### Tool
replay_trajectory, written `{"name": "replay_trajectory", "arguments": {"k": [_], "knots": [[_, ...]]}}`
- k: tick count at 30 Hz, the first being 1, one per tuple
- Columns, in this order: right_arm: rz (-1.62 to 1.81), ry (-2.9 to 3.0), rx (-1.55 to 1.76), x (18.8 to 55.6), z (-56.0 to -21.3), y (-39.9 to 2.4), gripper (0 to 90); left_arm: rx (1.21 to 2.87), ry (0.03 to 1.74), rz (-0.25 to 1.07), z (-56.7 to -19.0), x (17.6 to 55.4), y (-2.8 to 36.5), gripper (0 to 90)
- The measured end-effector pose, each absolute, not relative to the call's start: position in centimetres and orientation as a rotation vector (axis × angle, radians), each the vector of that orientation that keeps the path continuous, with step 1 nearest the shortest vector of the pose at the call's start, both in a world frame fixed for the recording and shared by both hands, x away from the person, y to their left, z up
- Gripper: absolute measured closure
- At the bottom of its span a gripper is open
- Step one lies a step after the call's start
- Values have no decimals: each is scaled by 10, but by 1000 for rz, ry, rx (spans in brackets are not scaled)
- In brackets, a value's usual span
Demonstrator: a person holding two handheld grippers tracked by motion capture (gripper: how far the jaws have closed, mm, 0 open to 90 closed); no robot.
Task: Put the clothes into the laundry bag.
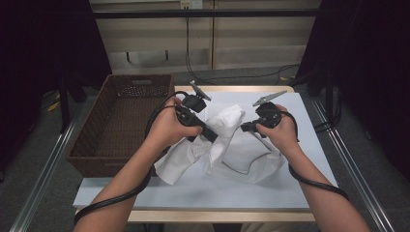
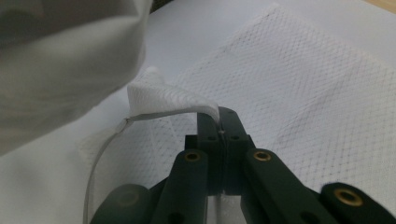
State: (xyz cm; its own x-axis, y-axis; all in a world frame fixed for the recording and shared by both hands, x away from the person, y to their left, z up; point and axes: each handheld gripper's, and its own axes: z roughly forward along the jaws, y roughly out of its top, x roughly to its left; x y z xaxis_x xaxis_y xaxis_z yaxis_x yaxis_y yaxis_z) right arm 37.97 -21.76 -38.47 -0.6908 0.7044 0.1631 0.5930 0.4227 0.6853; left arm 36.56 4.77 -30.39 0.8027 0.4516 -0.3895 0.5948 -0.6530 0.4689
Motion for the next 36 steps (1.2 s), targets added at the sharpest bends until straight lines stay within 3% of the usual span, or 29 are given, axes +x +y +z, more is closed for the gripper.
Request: {"name": "replay_trajectory", "arguments": {"k": [36], "knots": [[1154,2484,1145,376,-372,-216,900,2439,694,-377,-352,348,25,745]]}}
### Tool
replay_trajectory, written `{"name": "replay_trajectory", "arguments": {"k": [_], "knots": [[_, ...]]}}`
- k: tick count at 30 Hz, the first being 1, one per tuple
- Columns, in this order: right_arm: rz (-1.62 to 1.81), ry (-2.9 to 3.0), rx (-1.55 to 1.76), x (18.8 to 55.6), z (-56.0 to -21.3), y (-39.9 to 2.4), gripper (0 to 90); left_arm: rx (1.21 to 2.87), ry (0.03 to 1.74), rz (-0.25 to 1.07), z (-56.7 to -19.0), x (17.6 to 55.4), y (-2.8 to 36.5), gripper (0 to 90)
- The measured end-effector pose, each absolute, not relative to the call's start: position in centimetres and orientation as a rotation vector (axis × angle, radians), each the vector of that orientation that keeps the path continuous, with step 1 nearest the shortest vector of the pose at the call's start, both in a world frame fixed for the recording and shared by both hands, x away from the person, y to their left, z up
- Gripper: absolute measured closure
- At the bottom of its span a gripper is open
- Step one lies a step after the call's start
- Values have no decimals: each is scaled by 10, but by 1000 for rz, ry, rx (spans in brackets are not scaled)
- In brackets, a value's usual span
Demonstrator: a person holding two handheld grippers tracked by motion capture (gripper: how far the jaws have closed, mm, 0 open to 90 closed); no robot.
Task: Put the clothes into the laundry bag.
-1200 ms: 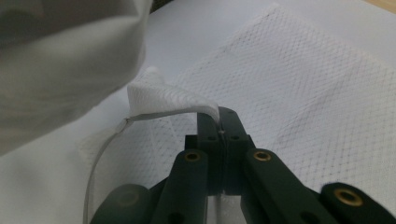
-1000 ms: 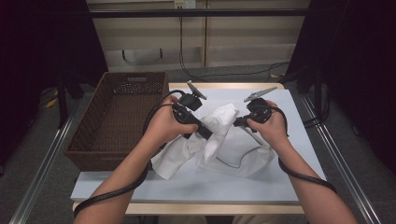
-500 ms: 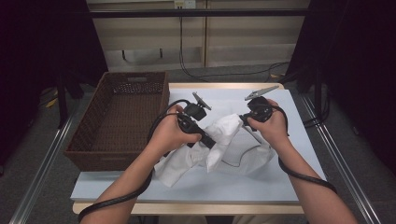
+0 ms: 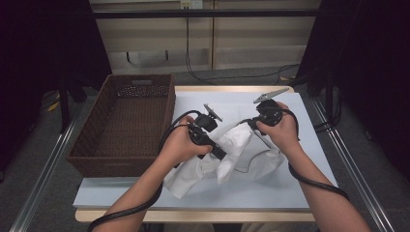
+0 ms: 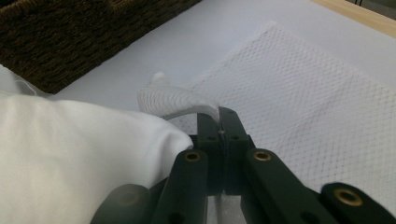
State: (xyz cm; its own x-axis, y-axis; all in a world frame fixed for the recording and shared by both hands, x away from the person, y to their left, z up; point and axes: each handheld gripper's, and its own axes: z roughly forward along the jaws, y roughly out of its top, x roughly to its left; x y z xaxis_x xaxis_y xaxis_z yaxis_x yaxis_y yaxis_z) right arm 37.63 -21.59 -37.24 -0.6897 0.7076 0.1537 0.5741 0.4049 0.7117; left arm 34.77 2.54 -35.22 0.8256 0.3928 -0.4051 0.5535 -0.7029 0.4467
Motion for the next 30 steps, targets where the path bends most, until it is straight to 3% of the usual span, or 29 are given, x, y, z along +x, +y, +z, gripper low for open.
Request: {"name": "replay_trajectory", "arguments": {"k": [30], "knots": [[1153,2495,1121,370,-371,-207,900,2456,656,-400,-374,339,14,744]]}}
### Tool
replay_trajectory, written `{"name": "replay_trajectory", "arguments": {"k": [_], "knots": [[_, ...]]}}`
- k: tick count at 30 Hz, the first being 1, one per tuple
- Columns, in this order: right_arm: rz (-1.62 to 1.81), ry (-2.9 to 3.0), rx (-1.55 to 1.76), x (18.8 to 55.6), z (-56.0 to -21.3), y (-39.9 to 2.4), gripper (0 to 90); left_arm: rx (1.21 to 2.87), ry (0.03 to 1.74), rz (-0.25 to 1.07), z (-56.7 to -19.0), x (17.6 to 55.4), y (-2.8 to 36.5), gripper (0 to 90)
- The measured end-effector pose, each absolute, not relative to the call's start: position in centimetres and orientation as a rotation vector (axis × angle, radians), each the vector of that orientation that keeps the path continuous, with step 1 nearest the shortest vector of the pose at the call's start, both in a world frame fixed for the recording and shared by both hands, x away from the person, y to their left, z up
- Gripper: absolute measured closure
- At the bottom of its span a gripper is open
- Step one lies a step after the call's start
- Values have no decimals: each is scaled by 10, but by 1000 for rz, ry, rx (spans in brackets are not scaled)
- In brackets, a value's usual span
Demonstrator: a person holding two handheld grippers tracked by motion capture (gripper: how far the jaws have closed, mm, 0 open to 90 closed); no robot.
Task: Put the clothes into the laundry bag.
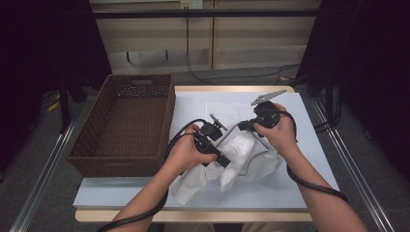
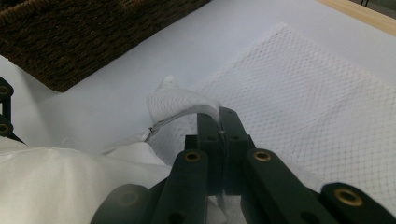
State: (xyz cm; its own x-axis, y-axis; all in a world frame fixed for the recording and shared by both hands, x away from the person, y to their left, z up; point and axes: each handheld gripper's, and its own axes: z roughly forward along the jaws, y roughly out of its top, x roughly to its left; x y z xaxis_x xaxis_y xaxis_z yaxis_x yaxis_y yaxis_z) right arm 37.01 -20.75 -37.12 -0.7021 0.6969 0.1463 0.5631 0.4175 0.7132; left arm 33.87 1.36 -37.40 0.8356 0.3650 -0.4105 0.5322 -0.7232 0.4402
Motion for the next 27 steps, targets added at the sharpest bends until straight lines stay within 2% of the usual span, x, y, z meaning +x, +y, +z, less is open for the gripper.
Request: {"name": "replay_trajectory", "arguments": {"k": [27], "knots": [[1164,2509,1094,360,-371,-209,900,2429,791,-381,-393,341,11,743]]}}
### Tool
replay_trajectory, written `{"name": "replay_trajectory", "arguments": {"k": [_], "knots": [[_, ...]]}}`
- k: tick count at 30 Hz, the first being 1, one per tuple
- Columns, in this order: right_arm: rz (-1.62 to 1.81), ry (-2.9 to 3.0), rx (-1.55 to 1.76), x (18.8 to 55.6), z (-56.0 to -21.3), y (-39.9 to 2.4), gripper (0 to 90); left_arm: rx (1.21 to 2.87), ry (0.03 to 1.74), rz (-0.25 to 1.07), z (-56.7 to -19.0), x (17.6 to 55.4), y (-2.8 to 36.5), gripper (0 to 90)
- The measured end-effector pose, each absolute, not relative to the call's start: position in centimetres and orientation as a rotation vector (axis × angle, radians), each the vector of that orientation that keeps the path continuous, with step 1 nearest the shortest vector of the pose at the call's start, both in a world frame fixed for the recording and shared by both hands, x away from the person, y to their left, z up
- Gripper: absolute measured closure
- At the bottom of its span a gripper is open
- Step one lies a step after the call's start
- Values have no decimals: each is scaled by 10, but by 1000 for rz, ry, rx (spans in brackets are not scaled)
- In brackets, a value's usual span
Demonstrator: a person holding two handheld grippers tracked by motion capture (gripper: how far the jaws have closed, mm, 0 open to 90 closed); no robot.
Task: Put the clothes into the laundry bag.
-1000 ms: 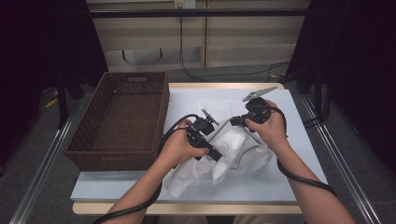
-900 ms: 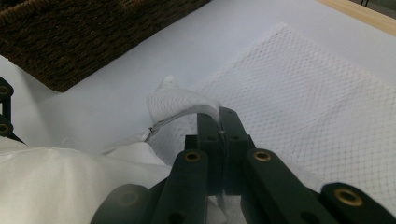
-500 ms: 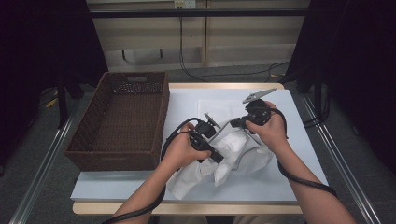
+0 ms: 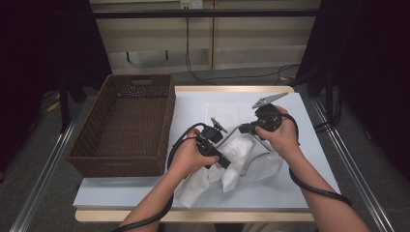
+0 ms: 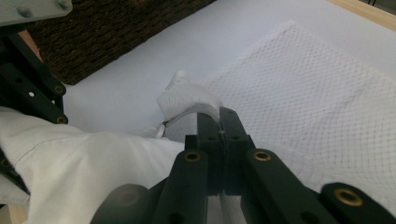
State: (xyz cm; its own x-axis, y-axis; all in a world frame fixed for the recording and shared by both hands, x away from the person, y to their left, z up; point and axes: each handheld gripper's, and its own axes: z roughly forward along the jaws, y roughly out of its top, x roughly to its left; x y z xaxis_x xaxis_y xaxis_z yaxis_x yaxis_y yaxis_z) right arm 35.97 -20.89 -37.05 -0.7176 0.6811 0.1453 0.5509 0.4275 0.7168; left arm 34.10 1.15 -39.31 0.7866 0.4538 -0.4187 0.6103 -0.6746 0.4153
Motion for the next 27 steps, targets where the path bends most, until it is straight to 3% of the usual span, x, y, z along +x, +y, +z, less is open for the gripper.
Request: {"name": "replay_trajectory", "arguments": {"k": [27], "knots": [[1183,2515,1065,354,-368,-205,900,2396,892,-371,-391,345,6,740]]}}
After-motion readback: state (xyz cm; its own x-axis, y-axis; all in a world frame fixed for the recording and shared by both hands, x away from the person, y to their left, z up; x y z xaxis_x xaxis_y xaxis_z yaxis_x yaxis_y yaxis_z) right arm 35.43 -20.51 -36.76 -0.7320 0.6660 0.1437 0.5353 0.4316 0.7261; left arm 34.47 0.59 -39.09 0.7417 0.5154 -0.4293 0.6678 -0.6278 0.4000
